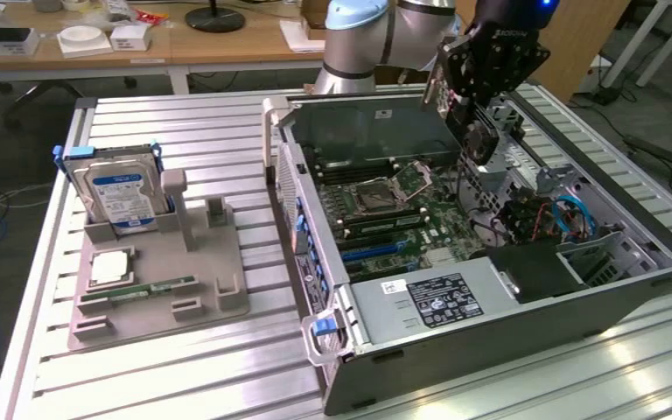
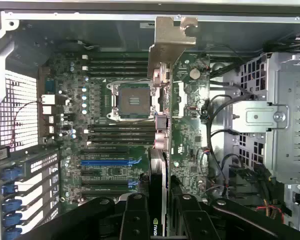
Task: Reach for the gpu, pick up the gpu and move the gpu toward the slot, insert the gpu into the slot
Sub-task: 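Pick up the gpu and move the gpu toward the slot, then insert the gpu into the slot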
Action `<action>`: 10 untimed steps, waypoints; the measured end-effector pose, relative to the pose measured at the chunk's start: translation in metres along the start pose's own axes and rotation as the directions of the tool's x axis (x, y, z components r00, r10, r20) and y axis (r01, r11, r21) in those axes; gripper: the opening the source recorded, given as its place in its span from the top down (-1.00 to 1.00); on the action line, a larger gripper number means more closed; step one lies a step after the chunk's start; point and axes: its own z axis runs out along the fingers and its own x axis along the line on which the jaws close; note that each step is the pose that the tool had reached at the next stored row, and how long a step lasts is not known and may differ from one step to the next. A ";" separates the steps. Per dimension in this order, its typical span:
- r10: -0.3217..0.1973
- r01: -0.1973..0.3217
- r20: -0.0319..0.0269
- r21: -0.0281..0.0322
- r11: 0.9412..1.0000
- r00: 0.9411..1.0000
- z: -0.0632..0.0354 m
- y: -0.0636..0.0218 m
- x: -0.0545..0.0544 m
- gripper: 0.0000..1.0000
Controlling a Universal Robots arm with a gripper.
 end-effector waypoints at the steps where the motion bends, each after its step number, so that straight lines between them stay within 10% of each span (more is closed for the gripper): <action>1: 0.000 0.000 0.000 0.000 1.000 1.000 0.0000 0.0000 -0.001 0.48; 10: 0.000 0.000 0.000 0.000 1.000 1.000 0.0000 0.0000 -0.001 0.48</action>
